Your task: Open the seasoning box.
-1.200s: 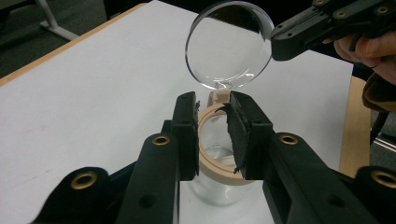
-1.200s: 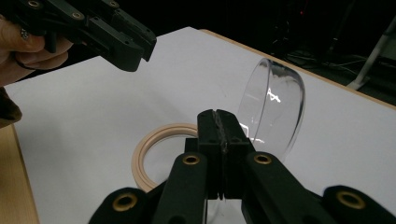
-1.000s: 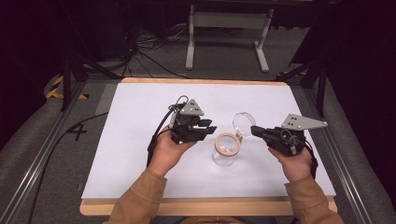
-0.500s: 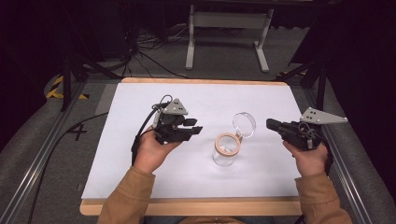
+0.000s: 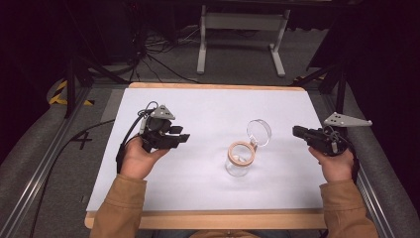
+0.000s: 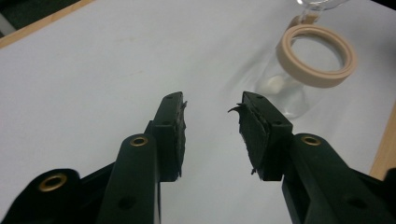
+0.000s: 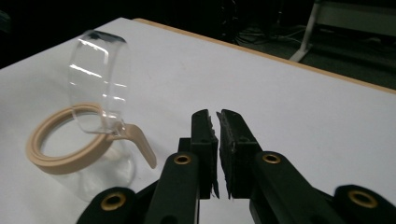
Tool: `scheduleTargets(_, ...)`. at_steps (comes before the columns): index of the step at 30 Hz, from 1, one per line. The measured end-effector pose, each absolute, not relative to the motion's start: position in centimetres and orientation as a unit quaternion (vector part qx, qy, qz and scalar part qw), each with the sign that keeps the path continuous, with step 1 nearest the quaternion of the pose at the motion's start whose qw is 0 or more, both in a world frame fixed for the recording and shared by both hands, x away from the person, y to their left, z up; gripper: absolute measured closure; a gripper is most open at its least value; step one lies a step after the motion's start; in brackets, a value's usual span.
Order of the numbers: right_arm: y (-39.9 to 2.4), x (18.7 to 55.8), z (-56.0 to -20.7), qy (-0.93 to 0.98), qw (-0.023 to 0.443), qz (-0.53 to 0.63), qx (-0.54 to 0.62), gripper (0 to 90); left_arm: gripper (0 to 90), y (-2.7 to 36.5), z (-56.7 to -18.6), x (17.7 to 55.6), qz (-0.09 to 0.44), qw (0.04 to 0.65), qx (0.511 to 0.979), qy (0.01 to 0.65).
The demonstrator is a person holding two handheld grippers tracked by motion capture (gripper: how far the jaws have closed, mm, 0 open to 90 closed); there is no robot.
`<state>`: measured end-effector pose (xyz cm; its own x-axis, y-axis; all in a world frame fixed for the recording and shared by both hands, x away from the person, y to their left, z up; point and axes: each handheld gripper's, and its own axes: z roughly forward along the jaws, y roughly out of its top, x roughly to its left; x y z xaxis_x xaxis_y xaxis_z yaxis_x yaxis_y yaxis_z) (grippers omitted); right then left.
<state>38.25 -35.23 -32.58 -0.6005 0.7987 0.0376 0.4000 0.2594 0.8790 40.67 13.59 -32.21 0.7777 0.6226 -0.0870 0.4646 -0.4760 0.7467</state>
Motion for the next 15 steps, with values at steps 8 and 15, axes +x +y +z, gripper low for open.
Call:
scheduleTargets(8, -36.4, 39.5, -34.4, 0.771, 0.207, 0.426, 0.425, 80.0, 57.8, 15.0, -34.2, 42.1, 0.093, 0.367, 0.854, 0.356)
scheduleTargets(15, -36.8, 40.7, -36.2, 0.779, 0.189, 0.398, 0.446, 76.3, 57.4, 15.4, -36.4, 43.4, 0.077, 0.34, 0.858, 0.378)
